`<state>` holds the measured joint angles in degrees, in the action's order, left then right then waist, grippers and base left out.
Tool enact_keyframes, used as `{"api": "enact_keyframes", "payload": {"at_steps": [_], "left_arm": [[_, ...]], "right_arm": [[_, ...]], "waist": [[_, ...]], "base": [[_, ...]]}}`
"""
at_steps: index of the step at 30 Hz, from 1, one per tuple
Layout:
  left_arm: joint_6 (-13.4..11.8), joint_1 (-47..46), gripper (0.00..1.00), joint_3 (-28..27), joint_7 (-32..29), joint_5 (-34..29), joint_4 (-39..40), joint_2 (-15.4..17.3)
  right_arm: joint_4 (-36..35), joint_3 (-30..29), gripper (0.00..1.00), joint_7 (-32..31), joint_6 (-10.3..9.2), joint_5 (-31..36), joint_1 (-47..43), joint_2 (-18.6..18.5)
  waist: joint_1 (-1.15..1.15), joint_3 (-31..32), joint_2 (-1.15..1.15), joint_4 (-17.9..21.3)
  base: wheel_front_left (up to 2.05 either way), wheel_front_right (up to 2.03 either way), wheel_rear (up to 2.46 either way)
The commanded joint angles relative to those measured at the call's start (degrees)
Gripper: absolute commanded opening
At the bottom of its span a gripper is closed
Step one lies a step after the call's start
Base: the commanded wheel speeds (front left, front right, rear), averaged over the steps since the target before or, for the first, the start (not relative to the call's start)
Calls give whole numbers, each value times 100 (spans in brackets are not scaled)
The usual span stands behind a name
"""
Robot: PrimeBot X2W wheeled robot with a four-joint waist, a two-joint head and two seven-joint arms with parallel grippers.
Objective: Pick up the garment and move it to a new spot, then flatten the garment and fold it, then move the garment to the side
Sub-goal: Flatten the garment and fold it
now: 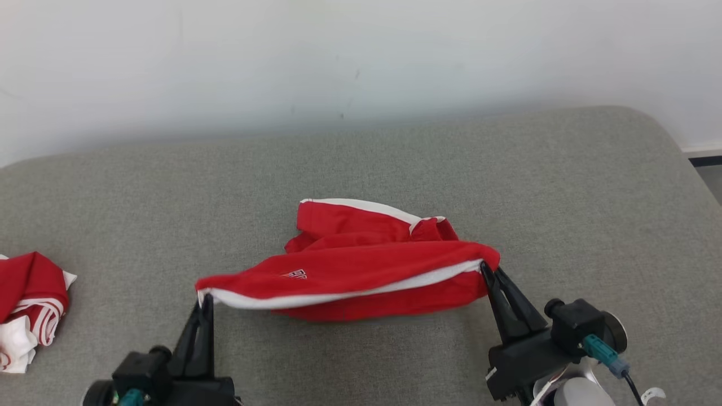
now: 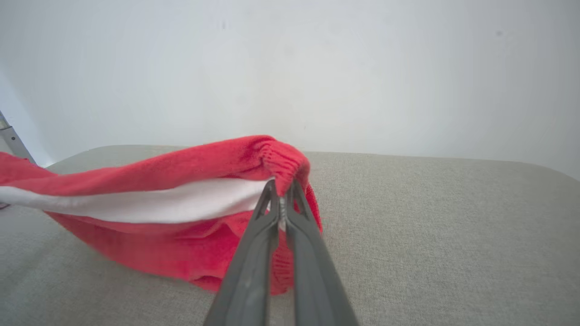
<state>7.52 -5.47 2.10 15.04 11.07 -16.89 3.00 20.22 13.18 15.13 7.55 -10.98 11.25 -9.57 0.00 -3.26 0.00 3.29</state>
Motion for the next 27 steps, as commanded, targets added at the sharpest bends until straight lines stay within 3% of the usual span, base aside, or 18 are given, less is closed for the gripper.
{"api": "enact_keyframes", "payload": {"at_steps": [1,9,16,22,27], "left_arm": [[-9,-168,0,-28,21,-53,112,75],[-10,-604,0,-184,21,-108,449,420],[-11,-1366,0,-342,21,-234,888,1003],[-11,-2214,0,-141,21,-397,1044,1536],[-11,-2939,0,140,21,-445,725,1922]], "right_arm": [[-78,11,0,-1,-13,-74,105,40],[-460,44,0,0,-13,-222,468,72],[-826,77,0,-1,-13,-353,1178,-47],[-909,283,0,-1,-13,-482,2001,-234],[-715,456,0,-1,-13,-614,2642,-407]], "waist": [[0,100,0,-3],[0,240,0,2],[0,321,0,-43],[0,408,0,-84],[0,346,0,-121]], "base": [[0,0,0],[0,0,0],[0,0,0],[0,0,0],[0,0,0]]}}
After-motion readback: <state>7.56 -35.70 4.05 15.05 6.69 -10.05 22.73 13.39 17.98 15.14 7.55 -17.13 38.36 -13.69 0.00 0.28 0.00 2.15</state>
